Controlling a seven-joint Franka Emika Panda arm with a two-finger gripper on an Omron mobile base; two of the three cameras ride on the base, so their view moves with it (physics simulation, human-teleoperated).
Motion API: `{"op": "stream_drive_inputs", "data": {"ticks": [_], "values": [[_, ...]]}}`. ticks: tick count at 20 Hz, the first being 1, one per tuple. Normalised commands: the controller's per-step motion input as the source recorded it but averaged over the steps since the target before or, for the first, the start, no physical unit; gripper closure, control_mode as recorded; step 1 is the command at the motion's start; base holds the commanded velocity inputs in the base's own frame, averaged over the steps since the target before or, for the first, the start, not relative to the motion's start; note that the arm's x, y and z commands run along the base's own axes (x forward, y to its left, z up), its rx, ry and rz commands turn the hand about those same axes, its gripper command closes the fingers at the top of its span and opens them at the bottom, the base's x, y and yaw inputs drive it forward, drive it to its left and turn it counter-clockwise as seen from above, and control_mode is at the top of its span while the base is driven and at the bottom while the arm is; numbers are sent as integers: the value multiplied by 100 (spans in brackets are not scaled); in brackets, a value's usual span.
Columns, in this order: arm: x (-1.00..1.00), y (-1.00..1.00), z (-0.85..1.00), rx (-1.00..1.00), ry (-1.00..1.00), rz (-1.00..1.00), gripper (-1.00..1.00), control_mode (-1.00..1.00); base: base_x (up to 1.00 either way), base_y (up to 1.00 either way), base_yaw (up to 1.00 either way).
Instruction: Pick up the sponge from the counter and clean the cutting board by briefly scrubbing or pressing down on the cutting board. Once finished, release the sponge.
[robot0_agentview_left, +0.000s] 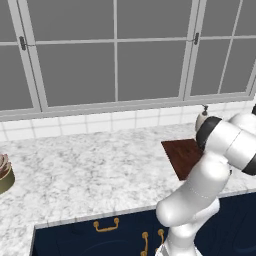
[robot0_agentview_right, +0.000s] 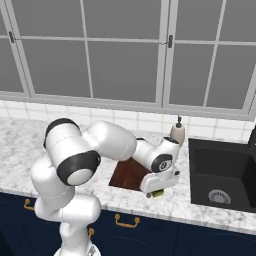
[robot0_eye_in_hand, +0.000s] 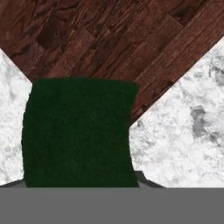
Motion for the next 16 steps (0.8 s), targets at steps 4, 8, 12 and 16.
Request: {"op": "stream_drive_inputs", "data": {"ticks": [4, 8, 12, 16], "values": [[60, 26, -46, -5, 0, -2, 100, -100, 0, 0, 0], [71, 26, -31, -5, -1, -2, 100, -100, 0, 0, 0], [71, 41, -45, -2, -4, -2, 100, -100, 0, 0, 0], [69, 59, -64, 0, -3, -1, 100, -100, 0, 0, 0]]}}
